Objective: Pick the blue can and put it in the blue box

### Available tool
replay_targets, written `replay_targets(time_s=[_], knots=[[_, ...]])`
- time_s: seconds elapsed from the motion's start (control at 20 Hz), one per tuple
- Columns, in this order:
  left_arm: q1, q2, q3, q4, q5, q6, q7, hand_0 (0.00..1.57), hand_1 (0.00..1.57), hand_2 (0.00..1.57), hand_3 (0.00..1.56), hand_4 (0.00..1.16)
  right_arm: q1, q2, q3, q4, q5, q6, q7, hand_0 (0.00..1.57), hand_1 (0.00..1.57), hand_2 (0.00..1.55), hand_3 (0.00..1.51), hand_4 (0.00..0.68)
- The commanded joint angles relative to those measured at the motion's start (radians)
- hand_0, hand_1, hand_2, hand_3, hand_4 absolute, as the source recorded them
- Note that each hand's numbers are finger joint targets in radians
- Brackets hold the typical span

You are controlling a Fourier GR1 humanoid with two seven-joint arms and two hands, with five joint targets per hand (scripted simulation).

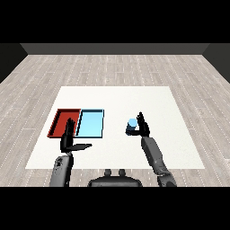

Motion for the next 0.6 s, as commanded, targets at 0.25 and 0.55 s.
replay_targets(time_s=[0.25,0.55], knots=[[0.002,0.010,-0.007,-0.013,-0.002,-0.002,0.019,0.00,0.00,0.00,0.00,0.00,-0.003,0.007,0.038,0.052,-0.031,0.000,-0.040,0.00,0.00,0.00,0.00,0.000],[0.033,-0.009,-0.015,-0.010,-0.004,0.001,-0.022,0.00,0.00,0.00,0.00,0.00,-0.105,0.006,0.149,0.169,-0.157,-0.080,-0.077,0.00,0.00,0.00,0.00,0.000]])
